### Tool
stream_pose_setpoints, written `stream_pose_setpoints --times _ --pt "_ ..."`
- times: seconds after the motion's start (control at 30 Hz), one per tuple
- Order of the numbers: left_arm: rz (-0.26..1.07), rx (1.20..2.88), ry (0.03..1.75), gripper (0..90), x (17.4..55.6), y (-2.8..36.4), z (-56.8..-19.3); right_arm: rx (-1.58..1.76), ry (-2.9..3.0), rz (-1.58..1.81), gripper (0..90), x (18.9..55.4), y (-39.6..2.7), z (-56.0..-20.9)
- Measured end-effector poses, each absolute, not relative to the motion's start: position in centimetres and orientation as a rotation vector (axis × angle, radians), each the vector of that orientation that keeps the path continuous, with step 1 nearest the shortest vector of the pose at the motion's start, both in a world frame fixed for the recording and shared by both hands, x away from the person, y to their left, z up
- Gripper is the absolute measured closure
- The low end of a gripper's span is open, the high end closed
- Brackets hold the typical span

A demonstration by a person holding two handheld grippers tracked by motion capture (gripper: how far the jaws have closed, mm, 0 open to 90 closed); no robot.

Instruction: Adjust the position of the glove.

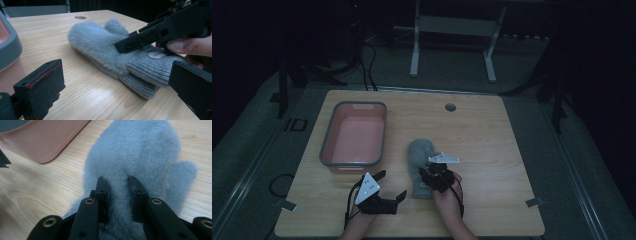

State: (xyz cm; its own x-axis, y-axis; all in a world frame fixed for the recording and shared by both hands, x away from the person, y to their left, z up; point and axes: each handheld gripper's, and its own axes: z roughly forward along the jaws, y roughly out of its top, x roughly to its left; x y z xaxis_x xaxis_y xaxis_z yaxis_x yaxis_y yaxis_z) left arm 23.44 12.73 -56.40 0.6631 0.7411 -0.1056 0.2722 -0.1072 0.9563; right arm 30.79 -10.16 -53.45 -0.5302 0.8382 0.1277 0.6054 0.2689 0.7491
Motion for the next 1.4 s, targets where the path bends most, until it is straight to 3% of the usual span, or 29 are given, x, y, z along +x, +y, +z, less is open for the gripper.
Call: stream_pose_setpoints --times 0.17,0.37,0.6,0.7,0.87,1.0,1.27,1.4 --pt "0.496 1.7 0.825 0.7 23.3 12.5 -56.4 1.345 2.232 1.148 71.2 30.9 -10.2 -53.8" --pt "0.529 1.718 0.839 0.7 23.3 12.5 -56.4 1.32 2.244 1.237 55.6 30.8 -11.0 -52.4" --pt "0.54 1.718 0.838 0.7 23.2 12.4 -56.4 1.277 2.275 1.237 51.9 31.5 -11.7 -52.2" --pt "0.543 1.709 0.852 0.7 23.2 12.4 -56.3 1.27 2.261 1.276 41.2 31.1 -12.1 -51.7" --pt "0.48 1.705 0.894 0.7 23.3 12.5 -55.6 1.156 2.288 1.358 13.2 30.8 -13.8 -50.5" --pt "0.405 1.725 0.9 0.7 23.8 12.0 -54.5 1.042 2.296 1.314 11.6 30.9 -15.5 -50.2" --pt "0.323 1.799 0.867 0.7 25.9 10.0 -52.4 1.096 2.293 1.377 19.8 31.8 -19.6 -51.0" --pt "0.323 1.832 0.908 0.7 27.5 9.1 -51.6 1.173 2.344 1.33 10.8 32.3 -20.1 -51.0"
